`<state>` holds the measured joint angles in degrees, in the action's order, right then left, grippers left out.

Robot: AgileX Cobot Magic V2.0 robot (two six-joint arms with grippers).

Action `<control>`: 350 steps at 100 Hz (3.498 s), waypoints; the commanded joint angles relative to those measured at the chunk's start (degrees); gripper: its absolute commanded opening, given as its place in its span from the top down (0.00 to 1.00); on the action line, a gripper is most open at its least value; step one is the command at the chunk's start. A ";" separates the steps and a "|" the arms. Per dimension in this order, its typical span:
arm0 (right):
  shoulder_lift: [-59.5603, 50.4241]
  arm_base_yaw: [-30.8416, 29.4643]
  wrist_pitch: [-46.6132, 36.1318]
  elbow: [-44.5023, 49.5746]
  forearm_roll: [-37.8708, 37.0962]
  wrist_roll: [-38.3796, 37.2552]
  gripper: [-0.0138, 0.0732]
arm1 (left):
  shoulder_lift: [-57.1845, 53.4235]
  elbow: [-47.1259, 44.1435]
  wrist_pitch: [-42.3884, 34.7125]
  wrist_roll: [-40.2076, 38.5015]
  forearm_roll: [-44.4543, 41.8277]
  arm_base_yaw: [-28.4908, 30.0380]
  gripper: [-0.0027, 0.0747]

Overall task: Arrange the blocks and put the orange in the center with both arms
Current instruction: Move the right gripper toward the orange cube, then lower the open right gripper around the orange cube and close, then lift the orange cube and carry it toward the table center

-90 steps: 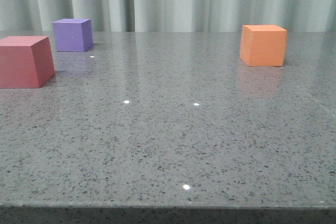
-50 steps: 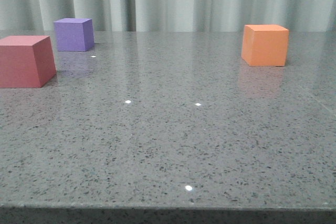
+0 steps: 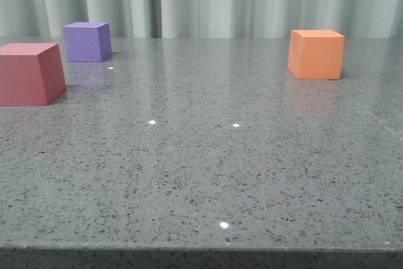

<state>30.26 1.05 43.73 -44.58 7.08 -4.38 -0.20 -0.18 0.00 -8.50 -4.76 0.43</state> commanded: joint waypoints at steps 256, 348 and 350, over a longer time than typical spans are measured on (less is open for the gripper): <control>73.37 8.95 -1.48 -48.83 -3.91 0.55 0.10 | -2.12 -2.40 -4.71 0.00 0.13 0.04 0.99; 82.35 26.78 3.85 -70.57 -6.61 -10.09 0.38 | -2.12 -2.40 -4.71 0.00 0.13 0.04 0.99; 83.03 27.38 4.23 -71.38 -7.08 -10.54 0.38 | -2.12 -2.40 -4.71 0.00 0.13 0.04 0.99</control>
<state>113.79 26.49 48.85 -111.21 2.95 -12.24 -0.20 -0.18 0.00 -8.50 -4.76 0.43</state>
